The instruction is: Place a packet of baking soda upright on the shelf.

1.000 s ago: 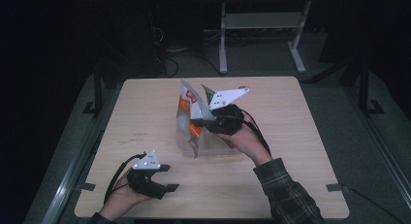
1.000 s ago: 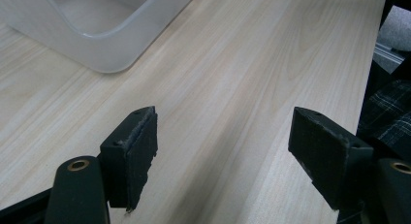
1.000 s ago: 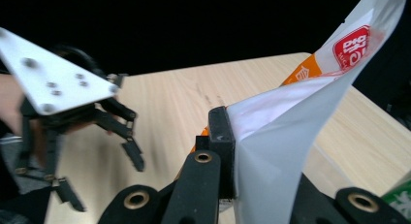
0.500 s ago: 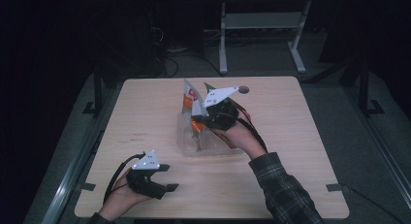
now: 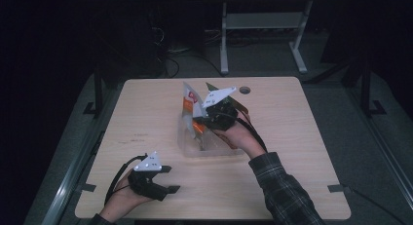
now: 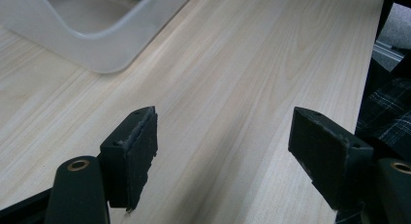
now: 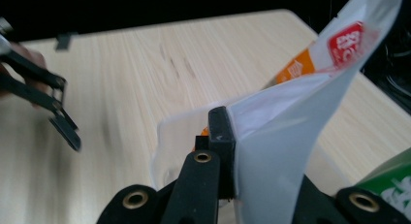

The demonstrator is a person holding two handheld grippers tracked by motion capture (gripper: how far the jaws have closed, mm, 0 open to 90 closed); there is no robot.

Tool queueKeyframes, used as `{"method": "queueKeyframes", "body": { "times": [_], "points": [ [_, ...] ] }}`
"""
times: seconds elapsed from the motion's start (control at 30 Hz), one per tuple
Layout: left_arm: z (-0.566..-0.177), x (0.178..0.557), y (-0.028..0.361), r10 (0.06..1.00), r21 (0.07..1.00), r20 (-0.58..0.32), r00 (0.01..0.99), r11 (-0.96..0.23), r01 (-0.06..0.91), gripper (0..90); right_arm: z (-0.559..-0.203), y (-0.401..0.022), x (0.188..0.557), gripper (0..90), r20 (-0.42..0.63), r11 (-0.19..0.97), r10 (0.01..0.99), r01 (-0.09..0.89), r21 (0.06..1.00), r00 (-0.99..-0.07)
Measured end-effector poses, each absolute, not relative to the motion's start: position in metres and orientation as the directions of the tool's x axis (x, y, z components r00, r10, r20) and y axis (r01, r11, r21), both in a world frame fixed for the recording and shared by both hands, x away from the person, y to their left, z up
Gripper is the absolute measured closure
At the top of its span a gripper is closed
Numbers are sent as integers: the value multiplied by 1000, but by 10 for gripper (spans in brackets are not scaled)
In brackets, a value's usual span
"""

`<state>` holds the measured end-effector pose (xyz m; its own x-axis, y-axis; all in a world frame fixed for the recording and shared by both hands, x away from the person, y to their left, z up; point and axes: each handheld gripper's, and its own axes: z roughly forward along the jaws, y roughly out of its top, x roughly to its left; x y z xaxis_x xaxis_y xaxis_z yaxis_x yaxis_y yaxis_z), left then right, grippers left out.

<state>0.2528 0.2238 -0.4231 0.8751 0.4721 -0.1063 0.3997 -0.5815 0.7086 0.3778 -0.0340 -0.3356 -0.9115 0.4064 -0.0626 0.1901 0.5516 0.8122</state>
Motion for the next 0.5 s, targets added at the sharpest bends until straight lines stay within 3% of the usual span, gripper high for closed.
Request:
{"method": "queueKeyframes", "body": {
  "times": [0.23,0.5],
  "points": [
    [-424,253,224,474,703,-113,873,-583,407,254,-354,-32,380,893,-45,555,413,212,804,-910],
    [-424,253,223,470,702,-113,875,-586,406,255,-350,-36,376,736,-28,528,445,236,816,-895]
  ]
}}
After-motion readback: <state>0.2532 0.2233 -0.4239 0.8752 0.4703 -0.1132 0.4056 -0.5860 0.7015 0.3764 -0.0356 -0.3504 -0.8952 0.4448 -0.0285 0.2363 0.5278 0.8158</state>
